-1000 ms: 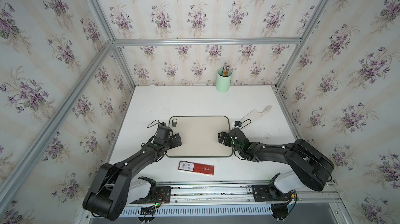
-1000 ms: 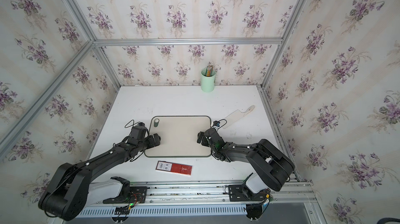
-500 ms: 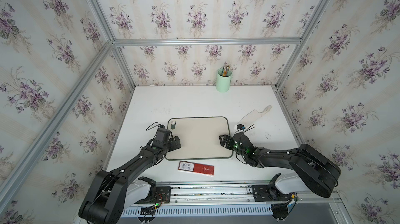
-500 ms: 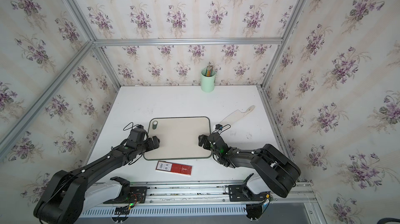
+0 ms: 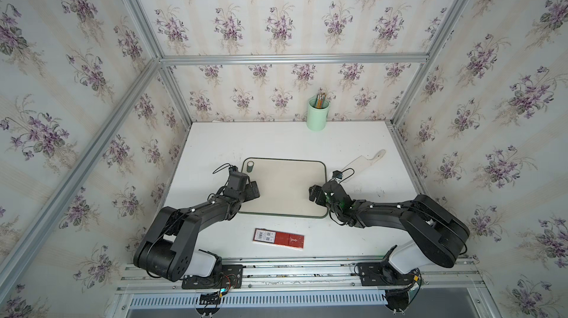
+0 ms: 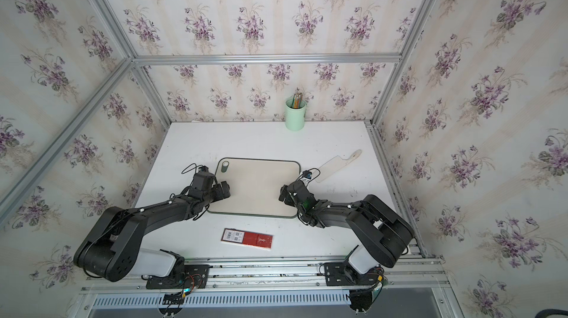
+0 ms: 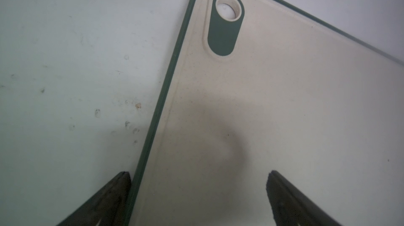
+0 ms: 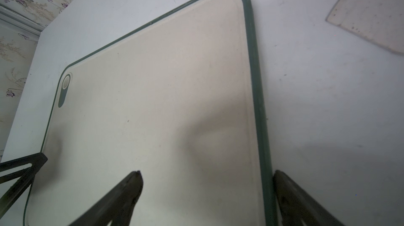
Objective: Align the knife with the edge of the cutting board
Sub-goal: Adjust the work surface at the center of the board.
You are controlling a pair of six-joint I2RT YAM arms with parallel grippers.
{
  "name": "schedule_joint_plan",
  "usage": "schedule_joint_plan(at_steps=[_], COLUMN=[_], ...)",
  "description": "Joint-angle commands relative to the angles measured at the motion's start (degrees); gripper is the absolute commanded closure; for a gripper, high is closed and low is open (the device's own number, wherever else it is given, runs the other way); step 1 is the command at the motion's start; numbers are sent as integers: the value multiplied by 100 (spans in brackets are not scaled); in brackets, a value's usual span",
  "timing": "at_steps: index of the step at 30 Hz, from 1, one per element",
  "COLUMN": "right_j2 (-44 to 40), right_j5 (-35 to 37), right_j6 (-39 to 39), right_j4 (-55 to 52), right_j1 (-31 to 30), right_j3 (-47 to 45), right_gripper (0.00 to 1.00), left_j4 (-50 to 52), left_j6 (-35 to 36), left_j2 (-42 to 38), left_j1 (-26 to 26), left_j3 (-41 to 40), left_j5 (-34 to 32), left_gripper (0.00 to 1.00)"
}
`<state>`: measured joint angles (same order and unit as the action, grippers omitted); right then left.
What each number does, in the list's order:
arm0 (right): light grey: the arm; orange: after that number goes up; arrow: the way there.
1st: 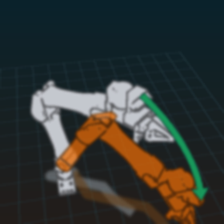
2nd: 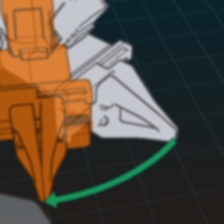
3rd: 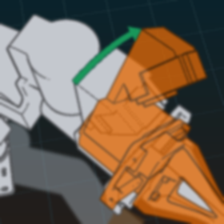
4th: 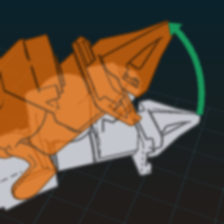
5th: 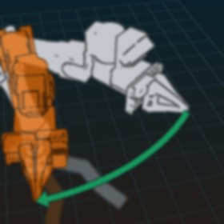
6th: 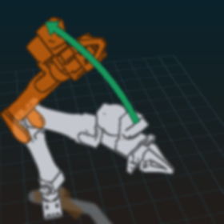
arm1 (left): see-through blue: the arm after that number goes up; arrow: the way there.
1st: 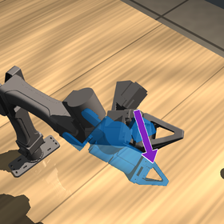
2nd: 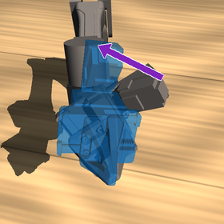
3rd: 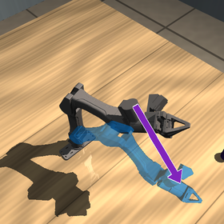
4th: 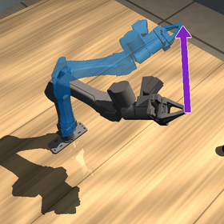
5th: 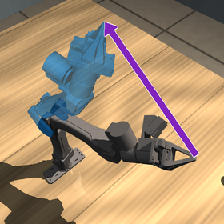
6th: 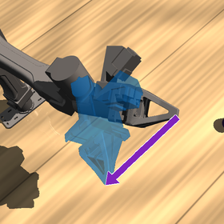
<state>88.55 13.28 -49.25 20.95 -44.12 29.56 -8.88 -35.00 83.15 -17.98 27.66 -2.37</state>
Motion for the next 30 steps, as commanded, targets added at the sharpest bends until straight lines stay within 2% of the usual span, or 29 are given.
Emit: schedule_joint_plan(at_steps=[1,8,14,25,26,30], right_j2=[44,-79,-116,-2,29,109], right_j5=[-1310,-1056,-982,-1064,-1079,-1152], right_j6=[-278,-287,-174,-163,-165,-172], right_j4=[-18,-5,-42,125,129,160], right_j1=[-79,-61,113,271,291,312], right_j3=[6,-54,38,12,29,56], right_gripper=[4,4,4,4,4,4], left_j4=[752,330,247,197,211,189], left_j6=[-445,-517,-599,-599,-595,-595], left_j2=[207,226,43,204,202,219], left_j1=[-65,-116,-196,-329,-329,-334], left_j3=[-21,-146,-357,-322,-349,-404], left_j5=[2130,2448,2373,2320,2138,2082], left_gripper=[0,0,0,0,0,0])
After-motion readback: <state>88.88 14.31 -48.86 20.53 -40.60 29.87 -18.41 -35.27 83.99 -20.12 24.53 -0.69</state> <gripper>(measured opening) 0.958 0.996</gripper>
